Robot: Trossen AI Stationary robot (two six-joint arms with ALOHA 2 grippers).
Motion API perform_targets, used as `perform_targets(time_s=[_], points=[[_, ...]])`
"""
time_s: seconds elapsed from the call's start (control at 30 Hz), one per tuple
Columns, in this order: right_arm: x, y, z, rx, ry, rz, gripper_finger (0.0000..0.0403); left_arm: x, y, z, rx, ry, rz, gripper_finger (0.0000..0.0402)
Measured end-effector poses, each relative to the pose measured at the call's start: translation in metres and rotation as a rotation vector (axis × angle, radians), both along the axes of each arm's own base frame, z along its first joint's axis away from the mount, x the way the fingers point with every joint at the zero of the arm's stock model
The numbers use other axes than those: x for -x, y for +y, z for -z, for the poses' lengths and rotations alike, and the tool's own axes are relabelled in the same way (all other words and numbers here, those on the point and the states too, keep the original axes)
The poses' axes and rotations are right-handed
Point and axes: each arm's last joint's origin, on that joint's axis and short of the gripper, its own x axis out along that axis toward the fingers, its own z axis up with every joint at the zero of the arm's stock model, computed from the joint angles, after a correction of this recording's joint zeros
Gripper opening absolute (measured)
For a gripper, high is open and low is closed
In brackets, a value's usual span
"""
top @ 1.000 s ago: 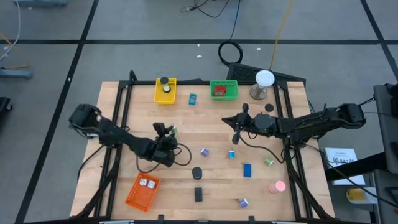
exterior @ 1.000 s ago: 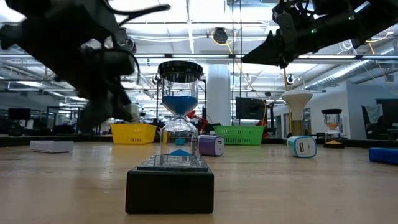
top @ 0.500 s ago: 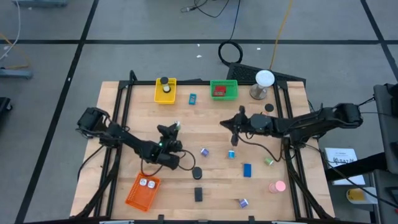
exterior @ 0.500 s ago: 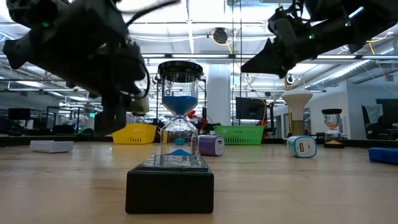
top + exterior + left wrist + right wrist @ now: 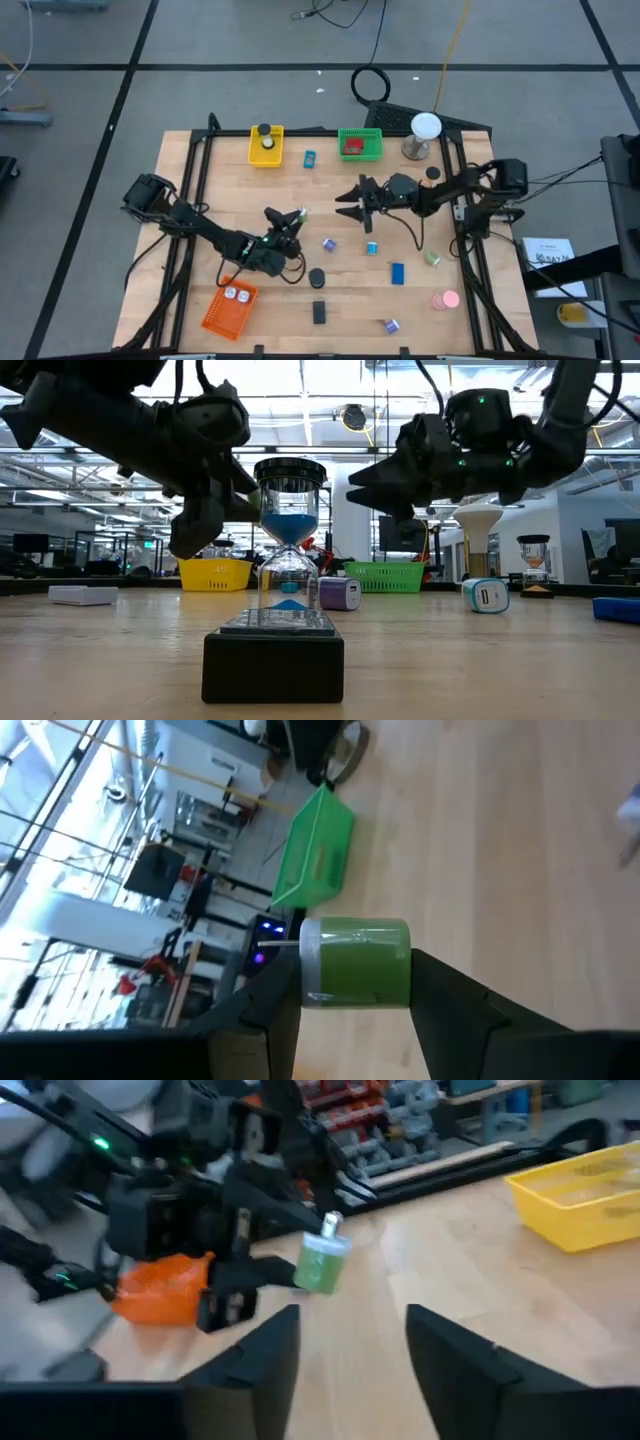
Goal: Pick & Place Office items
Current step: Put the left green charger adapter into the orange bin
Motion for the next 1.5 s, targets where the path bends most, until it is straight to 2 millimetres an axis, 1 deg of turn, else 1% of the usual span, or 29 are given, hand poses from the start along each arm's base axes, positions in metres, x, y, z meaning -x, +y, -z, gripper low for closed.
perform_targets(time_s=[0.07, 0.2, 0.33, 0.43, 0.5, 0.63, 0.8, 1.0, 1.33, 1.5], points=[[-0.005, -0.001, 0.003, -0.033, -0.013, -0.018, 0.0213, -0.002, -0.001, -0.003, -0.003, -0.013, 0.014, 0.0155], [-0.022, -0.004, 0.007, -0.097, -0.006, -0.025, 0.025, -0.006, -0.004, -0.01, -0.022, -0.041, 0.054, 0.0155], [-0.042, -0.003, 0.006, -0.144, 0.01, -0.029, 0.0271, -0.007, -0.004, -0.012, -0.031, -0.041, 0.062, 0.0155], [-0.054, 0.001, 0.004, -0.124, 0.069, 0.024, 0.0278, -0.008, -0.001, -0.011, -0.024, -0.044, 0.05, 0.0155], [-0.061, 0.006, 0.003, -0.087, 0.108, 0.052, 0.0278, -0.008, 0.001, -0.011, -0.021, -0.044, 0.045, 0.0155], [-0.071, 0.016, -0.006, -0.063, 0.097, 0.051, 0.0277, -0.01, 0.005, -0.011, -0.017, -0.048, 0.029, 0.0155], [-0.077, 0.023, -0.008, -0.047, 0.114, 0.097, 0.0277, -0.01, 0.008, -0.011, -0.014, -0.05, 0.021, 0.0155], [-0.08, 0.021, -0.01, -0.065, 0.131, 0.189, 0.0262, -0.01, 0.008, -0.01, -0.01, -0.047, 0.027, 0.0155], [-0.08, 0.02, -0.011, -0.091, 0.119, 0.178, 0.0217, -0.012, 0.011, -0.011, -0.001, -0.057, 0.019, 0.0155], [-0.08, 0.021, -0.011, -0.145, 0.121, 0.181, 0.0207, -0.012, 0.012, -0.011, -0.001, -0.058, 0.018, 0.0155]])
